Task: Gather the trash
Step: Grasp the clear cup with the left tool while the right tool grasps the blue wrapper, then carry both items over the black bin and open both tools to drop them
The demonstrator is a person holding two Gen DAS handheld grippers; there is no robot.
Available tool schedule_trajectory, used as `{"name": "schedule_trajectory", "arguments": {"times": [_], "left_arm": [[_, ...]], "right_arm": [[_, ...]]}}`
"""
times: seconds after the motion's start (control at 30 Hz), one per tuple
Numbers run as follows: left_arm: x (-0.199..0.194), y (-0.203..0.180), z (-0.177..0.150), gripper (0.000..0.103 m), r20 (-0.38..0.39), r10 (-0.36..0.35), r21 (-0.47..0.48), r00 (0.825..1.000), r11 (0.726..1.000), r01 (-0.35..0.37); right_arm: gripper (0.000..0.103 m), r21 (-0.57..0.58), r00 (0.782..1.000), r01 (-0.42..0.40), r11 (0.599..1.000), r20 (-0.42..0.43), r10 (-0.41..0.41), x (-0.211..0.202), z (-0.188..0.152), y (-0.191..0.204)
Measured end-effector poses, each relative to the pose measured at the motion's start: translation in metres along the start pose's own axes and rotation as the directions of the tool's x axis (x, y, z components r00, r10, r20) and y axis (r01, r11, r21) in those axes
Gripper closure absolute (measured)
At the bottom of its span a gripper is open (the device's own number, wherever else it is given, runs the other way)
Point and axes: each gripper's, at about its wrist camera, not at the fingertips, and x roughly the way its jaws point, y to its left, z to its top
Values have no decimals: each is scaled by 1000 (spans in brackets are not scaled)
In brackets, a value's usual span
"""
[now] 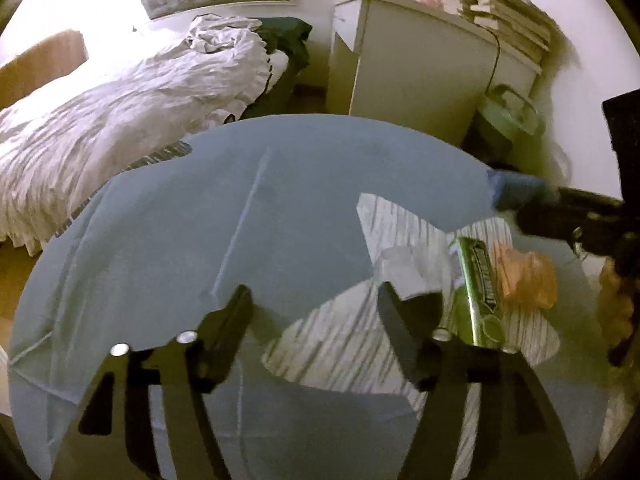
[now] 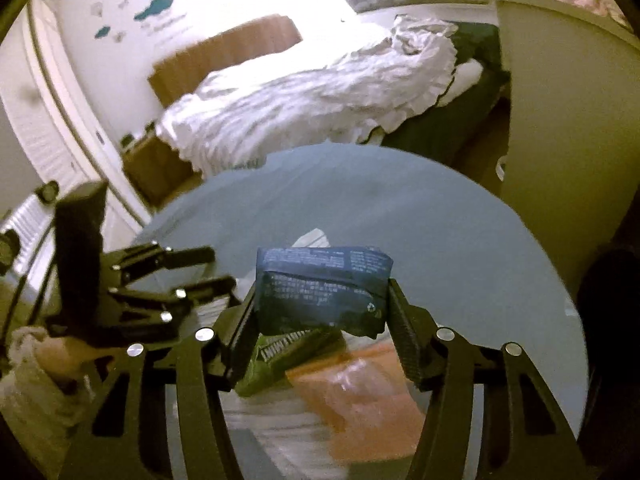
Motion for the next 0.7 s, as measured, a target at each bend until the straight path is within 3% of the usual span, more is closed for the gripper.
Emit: {"name": "schedule_trajectory", "arguments": {"times": [0.23, 0.37, 0.53, 0.67, 0.7], "left_arm": [[-3, -19, 4, 33, 25, -113, -40, 993, 993, 114], [4, -33, 7, 33, 21, -106, -23, 994, 994, 106], [18, -48, 14, 39, 9, -15, -32, 1000, 999, 15], [22, -53, 18, 62, 4, 57, -12, 998, 998, -57], [22, -53, 18, 63, 3, 71, -10, 997, 997, -71]], "right_arm": [[44, 62, 998, -23, 998, 52, 20, -33, -17, -20], [44, 89, 998, -20, 996, 69, 14, -45, -26, -32], [44, 133, 995, -30, 991, 94, 17, -59, -37, -48], [44, 141, 993, -35, 989, 117, 19, -64, -41, -55], [44, 143, 992, -35, 989, 121, 18, -65, -42, -57]]}}
